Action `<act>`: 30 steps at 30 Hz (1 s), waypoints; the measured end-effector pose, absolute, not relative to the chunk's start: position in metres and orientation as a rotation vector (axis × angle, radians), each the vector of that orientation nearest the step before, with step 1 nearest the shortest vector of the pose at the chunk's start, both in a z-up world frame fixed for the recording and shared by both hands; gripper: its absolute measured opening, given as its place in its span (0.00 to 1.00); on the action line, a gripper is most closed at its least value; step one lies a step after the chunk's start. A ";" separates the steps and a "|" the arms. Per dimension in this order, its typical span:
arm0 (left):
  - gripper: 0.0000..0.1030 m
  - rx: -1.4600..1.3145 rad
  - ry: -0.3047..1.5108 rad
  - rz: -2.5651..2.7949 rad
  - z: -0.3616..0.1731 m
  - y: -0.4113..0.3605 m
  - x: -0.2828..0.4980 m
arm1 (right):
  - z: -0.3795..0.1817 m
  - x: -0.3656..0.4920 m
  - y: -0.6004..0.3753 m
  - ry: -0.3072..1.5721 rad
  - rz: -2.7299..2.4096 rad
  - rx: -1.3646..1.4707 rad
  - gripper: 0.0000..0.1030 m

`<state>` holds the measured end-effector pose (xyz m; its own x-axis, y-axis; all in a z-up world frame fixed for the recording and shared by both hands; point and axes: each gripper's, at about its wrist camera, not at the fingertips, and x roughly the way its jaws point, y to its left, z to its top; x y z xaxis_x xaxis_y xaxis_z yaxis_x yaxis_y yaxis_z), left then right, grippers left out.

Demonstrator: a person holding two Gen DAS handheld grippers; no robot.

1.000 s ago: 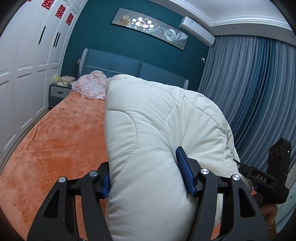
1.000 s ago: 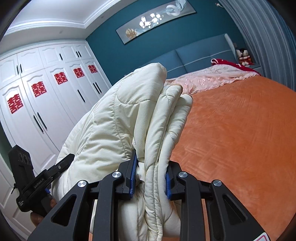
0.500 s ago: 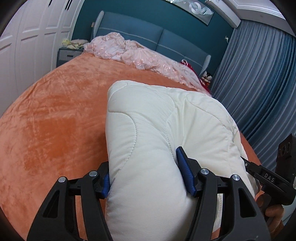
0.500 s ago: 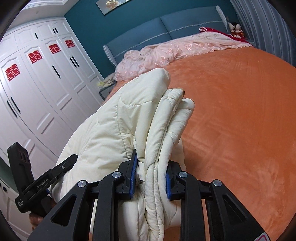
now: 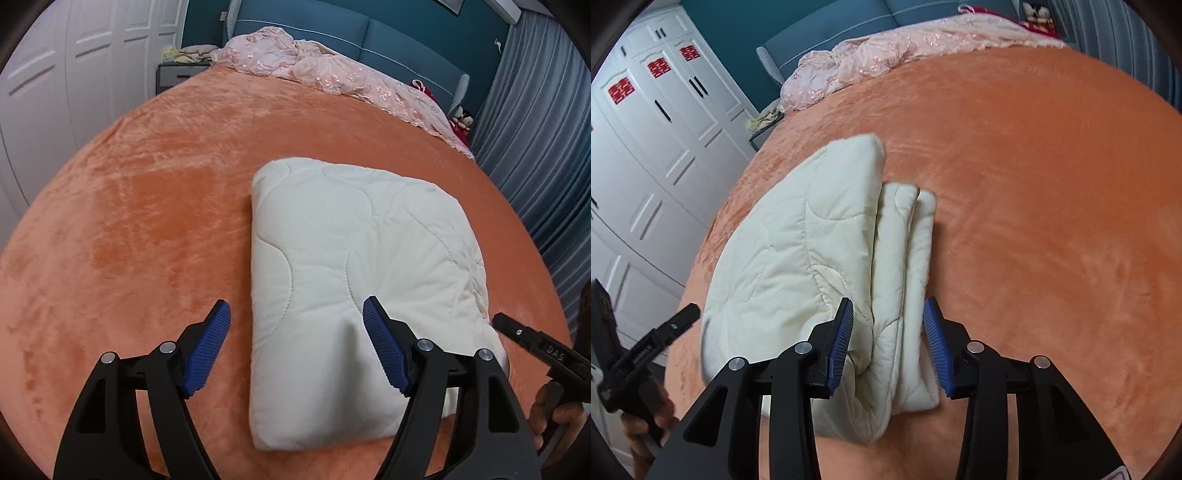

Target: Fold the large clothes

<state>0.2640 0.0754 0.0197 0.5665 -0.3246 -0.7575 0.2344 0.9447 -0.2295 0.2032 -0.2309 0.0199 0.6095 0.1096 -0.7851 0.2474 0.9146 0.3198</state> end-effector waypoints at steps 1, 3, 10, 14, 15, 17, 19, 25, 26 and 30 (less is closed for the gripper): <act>0.70 -0.089 0.902 -0.309 0.032 0.075 0.258 | 0.029 0.201 -0.230 0.908 -0.089 0.382 0.38; 0.69 -0.054 0.903 -0.281 0.052 0.069 0.251 | 0.048 0.201 -0.222 0.911 -0.084 0.311 0.21; 0.69 -0.002 1.011 -0.214 0.056 0.028 0.256 | 0.055 0.230 -0.183 1.023 -0.045 0.166 0.08; 0.69 0.035 1.089 -0.184 0.027 0.010 0.263 | 0.028 0.239 -0.180 1.114 -0.063 0.152 0.08; 0.69 0.042 1.106 -0.177 0.019 0.007 0.264 | 0.021 0.240 -0.180 1.128 -0.067 0.157 0.08; 0.70 0.053 1.123 -0.161 0.006 0.003 0.265 | 0.007 0.242 -0.184 1.155 -0.071 0.183 0.08; 0.73 0.075 1.120 -0.142 -0.003 -0.001 0.265 | -0.006 0.244 -0.188 1.174 -0.070 0.205 0.08; 0.78 0.129 1.107 -0.122 -0.017 -0.012 0.262 | -0.029 0.244 -0.190 1.188 -0.076 0.206 0.08; 0.79 0.128 1.106 -0.120 -0.018 -0.012 0.262 | -0.030 0.244 -0.189 1.187 -0.075 0.197 0.08; 0.84 0.125 1.102 -0.113 -0.023 -0.014 0.265 | -0.035 0.242 -0.186 1.173 -0.076 0.165 0.08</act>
<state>0.2649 -0.0139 -0.0234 0.4473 -0.0290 -0.8939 0.1529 0.9872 0.0445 0.2421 -0.1859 -0.0346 0.3861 0.0266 -0.9221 0.1455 0.9853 0.0893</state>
